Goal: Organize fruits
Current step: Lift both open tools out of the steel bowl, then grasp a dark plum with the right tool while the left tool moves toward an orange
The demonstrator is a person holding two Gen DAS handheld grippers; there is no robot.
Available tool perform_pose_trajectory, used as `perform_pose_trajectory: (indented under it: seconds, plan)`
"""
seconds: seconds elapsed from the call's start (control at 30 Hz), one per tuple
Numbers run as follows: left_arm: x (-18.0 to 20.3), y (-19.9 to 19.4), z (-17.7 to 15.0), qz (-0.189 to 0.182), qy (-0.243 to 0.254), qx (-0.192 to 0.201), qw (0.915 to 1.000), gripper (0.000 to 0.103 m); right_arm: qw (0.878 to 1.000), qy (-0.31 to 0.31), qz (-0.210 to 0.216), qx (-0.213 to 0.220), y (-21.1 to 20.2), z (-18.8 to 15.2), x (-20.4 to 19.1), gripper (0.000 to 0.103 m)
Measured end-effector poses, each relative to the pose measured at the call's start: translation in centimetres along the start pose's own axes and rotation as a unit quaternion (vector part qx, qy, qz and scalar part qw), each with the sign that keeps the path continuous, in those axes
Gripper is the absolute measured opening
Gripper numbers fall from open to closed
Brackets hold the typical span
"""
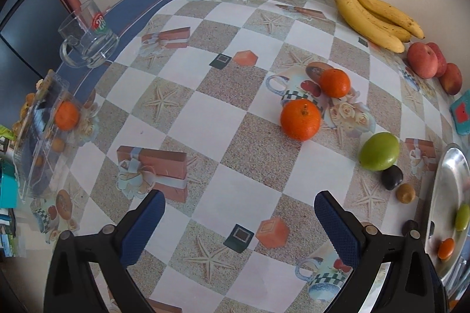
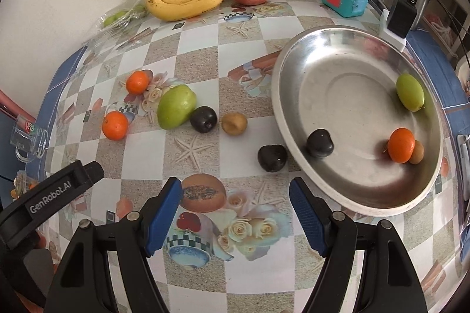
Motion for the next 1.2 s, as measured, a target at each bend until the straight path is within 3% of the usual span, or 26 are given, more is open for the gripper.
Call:
perform_pose_trajectory:
  seconds: [0.27, 0.6, 1.2]
  plan:
    - [-0.5, 0.5, 0.1, 0.006, -0.005, -0.001, 1.0000, 0.103, 1.000, 0.013, -0.002, -0.016, 1.0, -0.5, -0.8, 0.077]
    - [-0.3, 2.0, -0.3, -0.004, -0.005, -0.030, 0.9995, 0.103, 0.999, 0.016, -0.012, -0.036, 2.2, -0.9, -1.1, 0.077]
    - [0.0, 2.9, 0.5, -0.030, -0.004, -0.044, 0.9986, 0.103, 0.996, 0.054, -0.035, -0.054, 4.1, -0.8, 1.5, 0.077]
Point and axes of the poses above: each gripper's, at about its wrist camera, not at the fingertips, and y roughly the way its jaws point, x to its right, z to its top, the point moved 3 cm from there along y, roughly the way its jaws point, and after that the axes turned 3 degrees about x, right-handed, at the moved point
